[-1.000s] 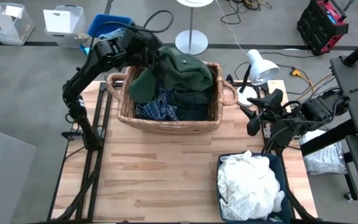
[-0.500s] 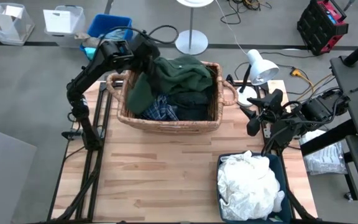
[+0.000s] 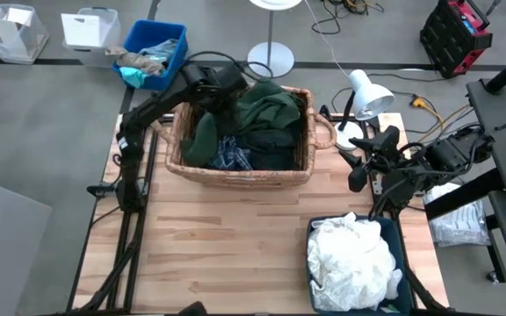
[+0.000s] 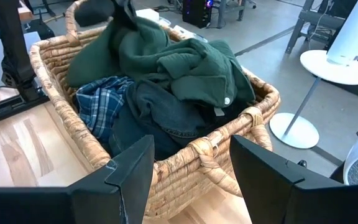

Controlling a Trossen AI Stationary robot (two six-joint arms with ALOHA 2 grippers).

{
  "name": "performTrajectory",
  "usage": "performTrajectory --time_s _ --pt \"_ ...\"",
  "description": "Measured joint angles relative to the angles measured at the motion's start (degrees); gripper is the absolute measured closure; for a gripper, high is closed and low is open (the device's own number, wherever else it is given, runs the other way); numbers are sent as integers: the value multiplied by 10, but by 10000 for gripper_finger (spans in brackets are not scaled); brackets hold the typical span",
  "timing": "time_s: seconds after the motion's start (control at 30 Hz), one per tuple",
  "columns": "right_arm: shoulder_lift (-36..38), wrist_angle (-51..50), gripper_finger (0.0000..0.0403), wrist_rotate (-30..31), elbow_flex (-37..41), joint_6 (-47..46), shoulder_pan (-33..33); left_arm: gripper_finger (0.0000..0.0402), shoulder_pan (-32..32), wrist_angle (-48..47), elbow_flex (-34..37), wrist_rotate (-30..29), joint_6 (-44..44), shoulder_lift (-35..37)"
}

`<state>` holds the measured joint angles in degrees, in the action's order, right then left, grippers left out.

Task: Sort clothes
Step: Put the dark green polo shirt into the brown laundry basket

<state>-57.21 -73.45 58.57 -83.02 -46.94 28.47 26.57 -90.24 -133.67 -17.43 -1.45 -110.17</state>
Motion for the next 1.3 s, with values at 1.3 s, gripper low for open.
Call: performTrajectory --time_s 1.3 --pt "-3 0 200 -5 2 0 0 246 21 2 3 108 7 -143"
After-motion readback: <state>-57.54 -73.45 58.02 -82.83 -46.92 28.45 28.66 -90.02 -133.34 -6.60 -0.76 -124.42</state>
